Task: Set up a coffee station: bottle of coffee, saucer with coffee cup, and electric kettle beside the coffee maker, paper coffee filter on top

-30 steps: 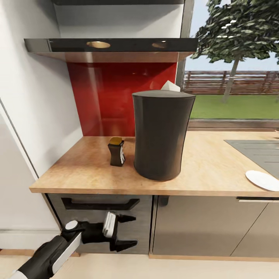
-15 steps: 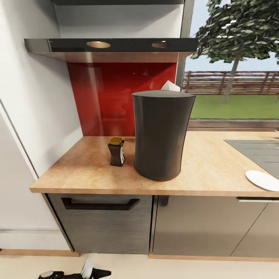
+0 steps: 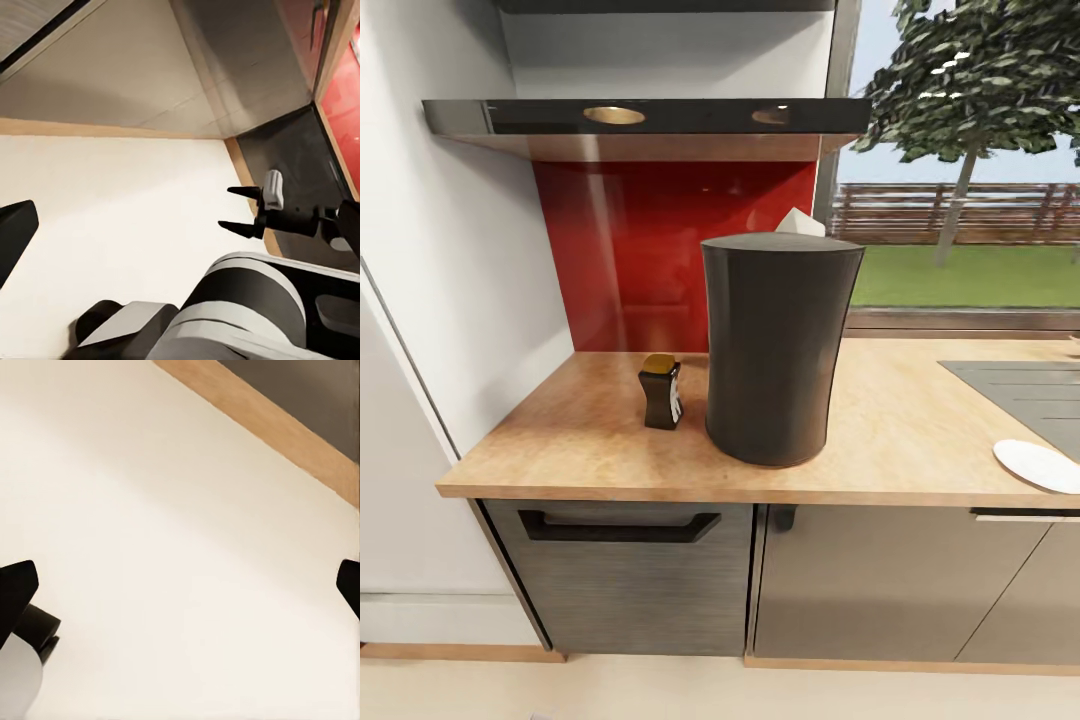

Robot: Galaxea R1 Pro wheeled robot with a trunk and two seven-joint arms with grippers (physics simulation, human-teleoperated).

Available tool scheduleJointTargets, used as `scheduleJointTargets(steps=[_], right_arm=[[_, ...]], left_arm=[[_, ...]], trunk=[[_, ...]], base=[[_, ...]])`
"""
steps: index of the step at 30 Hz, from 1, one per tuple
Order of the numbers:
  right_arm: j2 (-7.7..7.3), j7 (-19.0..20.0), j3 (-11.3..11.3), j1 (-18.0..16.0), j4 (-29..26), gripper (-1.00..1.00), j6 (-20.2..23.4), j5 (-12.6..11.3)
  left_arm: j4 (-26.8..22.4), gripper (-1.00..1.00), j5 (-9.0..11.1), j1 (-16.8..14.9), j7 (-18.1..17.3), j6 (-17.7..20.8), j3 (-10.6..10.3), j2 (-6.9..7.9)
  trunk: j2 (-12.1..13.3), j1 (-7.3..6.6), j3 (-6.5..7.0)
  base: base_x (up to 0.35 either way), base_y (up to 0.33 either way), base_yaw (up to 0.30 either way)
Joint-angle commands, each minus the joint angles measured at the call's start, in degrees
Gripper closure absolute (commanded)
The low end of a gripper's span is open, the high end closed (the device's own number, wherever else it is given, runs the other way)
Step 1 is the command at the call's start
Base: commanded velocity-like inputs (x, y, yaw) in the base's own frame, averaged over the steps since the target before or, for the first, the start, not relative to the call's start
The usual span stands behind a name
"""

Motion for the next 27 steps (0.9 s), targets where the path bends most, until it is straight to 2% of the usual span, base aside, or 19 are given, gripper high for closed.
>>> scheduleJointTargets(steps=[1,3,5,8,11,21,27], right_arm=[[-0.05,-0.1,0.1,-0.1,0.2,-1.00,-0.1,-1.8],[-0.05,-0.1,-0.4,-0.1,0.4,-1.00,-0.1,-2.9],[-0.05,-0.1,-1.3,-0.1,0.6,-1.00,-0.1,-4.5],[-0.05,-0.1,-1.5,-0.1,0.6,-1.00,-0.1,-5.1],[0.00,-0.1,-1.7,-0.1,0.6,-1.00,-0.1,-5.3],[0.04,-0.1,-1.7,-0.1,0.5,-1.00,-0.1,-5.3],[0.03,-0.1,-1.7,-0.1,0.5,-1.00,-0.1,-5.4]], left_arm=[[0.0,-1.00,0.5,0.1,-0.1,-0.6,-0.4,0.02],[0.1,-1.00,0.5,0.2,-0.1,-0.6,-0.3,0.02],[0.1,-1.00,0.5,0.8,2.0,-0.6,-0.4,-0.11],[0.1,-1.00,0.5,1.3,6.2,-0.6,-0.4,-0.19],[0.1,-1.00,0.5,1.5,8.2,-0.6,-0.4,-0.25],[0.1,-1.00,0.5,1.5,8.7,-0.6,-0.4,-0.27],[0.1,-1.00,0.5,1.5,8.7,-0.6,-0.4,-0.27]], trunk=[[0.0,0.00,-0.06],[0.0,0.00,-0.06],[0.0,0.00,-0.06],[0.0,0.00,-0.06],[0.0,0.00,-0.06],[0.0,0.00,-0.06],[0.0,0.00,-0.06]], base=[[0.000,0.000,0.000],[0.000,0.000,0.000],[0.000,0.000,0.000],[0.000,0.000,0.000],[0.000,0.000,0.000],[0.000,-0.073,-0.005],[0.000,-0.023,-0.172]])
